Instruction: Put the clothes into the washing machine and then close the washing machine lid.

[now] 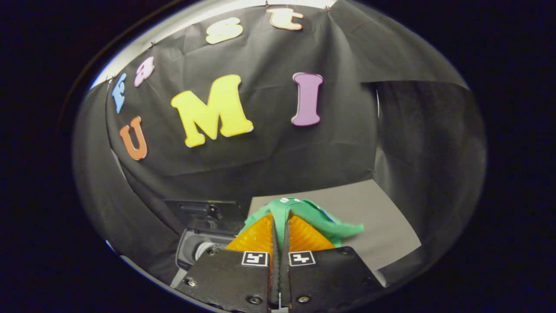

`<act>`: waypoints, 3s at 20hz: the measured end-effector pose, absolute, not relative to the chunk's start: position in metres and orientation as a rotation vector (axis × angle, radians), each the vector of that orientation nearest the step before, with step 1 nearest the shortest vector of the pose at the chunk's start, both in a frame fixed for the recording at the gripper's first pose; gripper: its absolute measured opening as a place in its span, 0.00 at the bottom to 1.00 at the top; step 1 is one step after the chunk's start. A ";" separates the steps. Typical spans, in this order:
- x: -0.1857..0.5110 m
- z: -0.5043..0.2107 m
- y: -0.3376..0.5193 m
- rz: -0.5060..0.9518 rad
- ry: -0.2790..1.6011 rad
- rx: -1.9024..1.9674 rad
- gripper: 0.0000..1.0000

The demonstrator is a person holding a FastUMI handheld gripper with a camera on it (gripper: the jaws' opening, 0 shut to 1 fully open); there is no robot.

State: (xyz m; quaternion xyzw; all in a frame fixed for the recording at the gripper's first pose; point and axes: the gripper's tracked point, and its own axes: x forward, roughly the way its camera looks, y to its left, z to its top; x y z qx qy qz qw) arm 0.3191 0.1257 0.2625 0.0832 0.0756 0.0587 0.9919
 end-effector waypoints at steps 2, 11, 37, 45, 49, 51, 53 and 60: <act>0.301 0.283 0.144 0.151 0.099 0.166 0.05; 0.246 0.361 0.233 0.290 -0.068 0.106 0.04; 0.376 0.142 0.441 0.467 0.447 0.033 0.05; 0.427 0.054 0.452 0.383 0.633 0.023 0.05; 0.442 0.020 0.458 0.338 0.707 0.041 0.05; 0.446 0.001 0.459 0.315 0.740 0.053 0.05; 0.445 -0.019 0.453 0.281 0.793 0.065 0.05; 0.444 -0.045 0.446 0.186 0.856 0.113 0.07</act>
